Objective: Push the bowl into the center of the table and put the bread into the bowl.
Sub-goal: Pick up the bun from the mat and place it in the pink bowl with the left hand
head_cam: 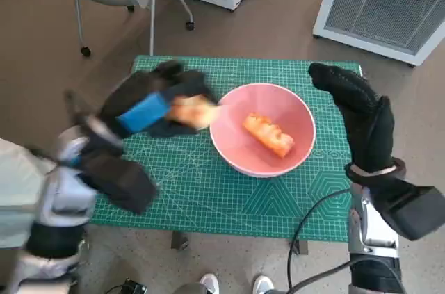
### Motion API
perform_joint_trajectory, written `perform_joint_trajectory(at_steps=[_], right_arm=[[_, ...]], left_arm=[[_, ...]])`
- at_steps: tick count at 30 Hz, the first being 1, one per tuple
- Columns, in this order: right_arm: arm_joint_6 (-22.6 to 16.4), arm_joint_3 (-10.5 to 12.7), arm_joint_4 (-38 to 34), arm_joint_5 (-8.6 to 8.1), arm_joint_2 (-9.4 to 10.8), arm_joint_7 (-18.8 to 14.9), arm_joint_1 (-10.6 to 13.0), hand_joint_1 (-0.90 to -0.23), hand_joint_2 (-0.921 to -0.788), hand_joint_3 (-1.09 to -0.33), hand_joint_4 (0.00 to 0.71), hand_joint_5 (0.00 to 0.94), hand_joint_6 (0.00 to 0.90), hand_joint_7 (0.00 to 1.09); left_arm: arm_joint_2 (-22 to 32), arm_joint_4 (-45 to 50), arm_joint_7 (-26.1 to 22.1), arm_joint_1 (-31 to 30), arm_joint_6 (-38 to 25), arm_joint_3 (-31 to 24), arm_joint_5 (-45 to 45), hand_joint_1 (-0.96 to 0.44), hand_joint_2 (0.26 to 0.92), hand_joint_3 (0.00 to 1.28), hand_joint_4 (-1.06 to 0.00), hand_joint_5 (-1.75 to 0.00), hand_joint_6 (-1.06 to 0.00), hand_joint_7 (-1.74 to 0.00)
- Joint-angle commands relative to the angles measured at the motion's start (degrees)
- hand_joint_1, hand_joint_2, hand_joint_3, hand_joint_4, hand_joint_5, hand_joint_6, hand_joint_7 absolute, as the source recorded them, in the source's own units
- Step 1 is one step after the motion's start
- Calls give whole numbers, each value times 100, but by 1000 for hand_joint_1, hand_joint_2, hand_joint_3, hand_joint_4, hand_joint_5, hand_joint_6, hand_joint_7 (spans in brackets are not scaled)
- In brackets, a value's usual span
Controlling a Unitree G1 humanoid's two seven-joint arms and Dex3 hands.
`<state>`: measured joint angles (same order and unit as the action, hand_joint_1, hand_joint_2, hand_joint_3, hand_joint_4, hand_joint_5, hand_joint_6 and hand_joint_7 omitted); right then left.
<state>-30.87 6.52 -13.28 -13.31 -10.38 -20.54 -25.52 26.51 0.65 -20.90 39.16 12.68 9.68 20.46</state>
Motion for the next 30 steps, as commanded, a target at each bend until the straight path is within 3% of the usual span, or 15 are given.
perform_joint_trajectory(at_steps=[1, 13, 20, 22, 24, 25, 26, 27, 29, 30], right_arm=[[44, 12, 52, -39, -18, -52, 184, -596, -921, -795, 238, 0, -1, 530], [102, 57, 182, -69, -30, -15, 277, -593, -921, -797, 236, 0, -1, 514], [107, 102, 325, 30, -6, 145, 409, -583, -921, -799, 241, 2, -1, 514], [127, 110, 356, 36, 0, 180, 432, -581, -921, -799, 242, 3, -1, 514], [145, 112, 387, 43, 5, 213, 450, -580, -921, -799, 243, 3, -1, 514], [155, 111, 407, 44, 6, 226, 462, -580, -921, -799, 243, 4, -1, 514], [164, 112, 424, 51, 7, 245, 471, -579, -921, -800, 244, 4, -1, 514], [172, 113, 439, 55, 7, 258, 479, -579, -921, -800, 244, 4, -1, 514], [186, 113, 447, 63, 6, 286, 483, -578, -921, -799, 244, 4, -1, 514], [191, 114, 447, 61, 3, 294, 482, -578, -921, -799, 245, 4, -1, 515]], left_arm=[[-224, -137, -221, 368, -102, 373, 136, 0, 920, 66, -711, -1210, -621, -1102], [-545, -1014, -423, 882, 203, 856, 252, 1, 920, 71, -716, -1182, -601, -1147], [-809, -2040, -458, 1016, 432, 1165, 315, 1, 919, 80, -713, -1241, -598, -1094], [-828, -2107, -519, 994, 352, 1179, 291, 1, 920, 111, -689, -1254, -546, -1156], [-822, -2067, -619, 967, 184, 1199, 310, 1, 921, 181, -588, -1293, -478, -1289], [-813, -2024, -669, 954, 97, 1211, 326, -68, 921, 204, -523, -1174, -467, -1330], [-795, -1950, -751, 936, -47, 1234, 358, -167, 921, 238, -470, -917, -450, -1390], [-784, -1891, -810, 922, -153, 1250, 380, -160, 905, 223, -441, -770, -393, -1246], [-774, -1789, -905, 894, -340, 1266, 425, -156, 895, 127, -393, -340, -362, -655], [-763, -1722, -936, 870, -408, 1260, 441, -171, 900, 87, -373, -218, -368, -451]])
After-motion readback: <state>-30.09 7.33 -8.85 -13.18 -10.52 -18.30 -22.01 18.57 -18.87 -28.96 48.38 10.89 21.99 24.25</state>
